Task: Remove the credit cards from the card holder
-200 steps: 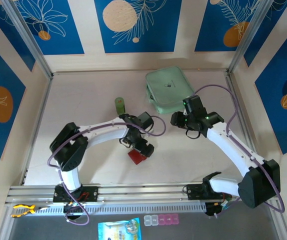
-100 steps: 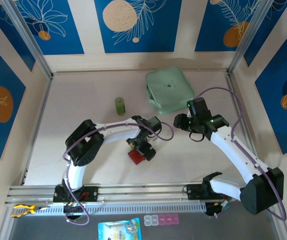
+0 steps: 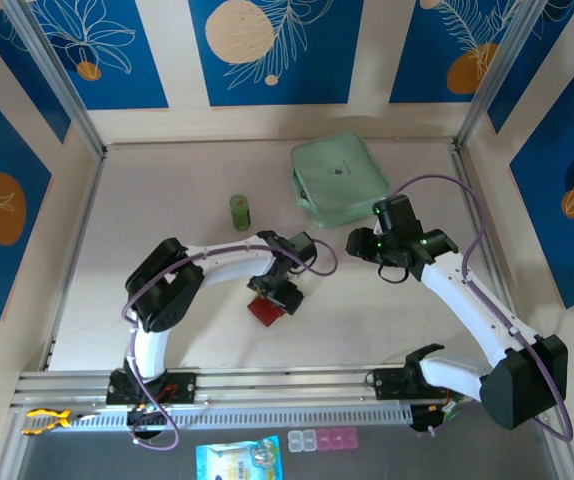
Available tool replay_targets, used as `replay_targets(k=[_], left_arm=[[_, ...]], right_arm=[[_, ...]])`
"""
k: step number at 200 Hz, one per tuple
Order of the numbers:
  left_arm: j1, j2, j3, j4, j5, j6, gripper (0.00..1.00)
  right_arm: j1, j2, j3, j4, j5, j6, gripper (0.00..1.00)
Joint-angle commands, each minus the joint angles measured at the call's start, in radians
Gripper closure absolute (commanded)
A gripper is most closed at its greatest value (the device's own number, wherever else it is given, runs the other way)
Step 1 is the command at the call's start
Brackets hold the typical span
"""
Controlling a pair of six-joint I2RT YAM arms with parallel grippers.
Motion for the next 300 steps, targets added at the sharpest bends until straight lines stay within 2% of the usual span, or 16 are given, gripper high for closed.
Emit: replay_targets(k=[1, 82, 122, 159, 208, 251, 300], left_arm=[[0.037, -0.048, -0.032, 0.007, -0.014, -0.108, 0.18], [0.172, -0.171, -0.237, 0.229, 0.136, -0.405, 0.19], [0.181, -0.210, -0.293, 0.361, 0.231, -0.530, 0.17], [0.181, -0.210, -0.311, 0.402, 0.303, -0.560, 0.12], [0.175, -0.274, -0.380, 0.462, 0.356, -0.605, 0.16], [0.173, -0.322, -0.436, 0.496, 0.373, -0.628, 0.25], [0.203, -0.415, -0.495, 0.501, 0.346, -0.611, 0.24]], right_arm=[[-0.004, 0.007, 0.006, 0.003, -0.034, -0.021, 0.50], [-0.006, 0.051, 0.022, 0.022, -0.063, -0.045, 0.50], [-0.010, 0.064, 0.018, 0.034, -0.079, -0.053, 0.50], [-0.013, 0.070, 0.018, 0.035, -0.100, -0.050, 0.49], [0.014, 0.084, 0.020, 0.049, -0.129, -0.020, 0.49], [0.082, 0.132, 0.050, 0.038, -0.116, 0.012, 0.49], [0.198, 0.217, 0.101, 0.018, -0.117, 0.061, 0.50]])
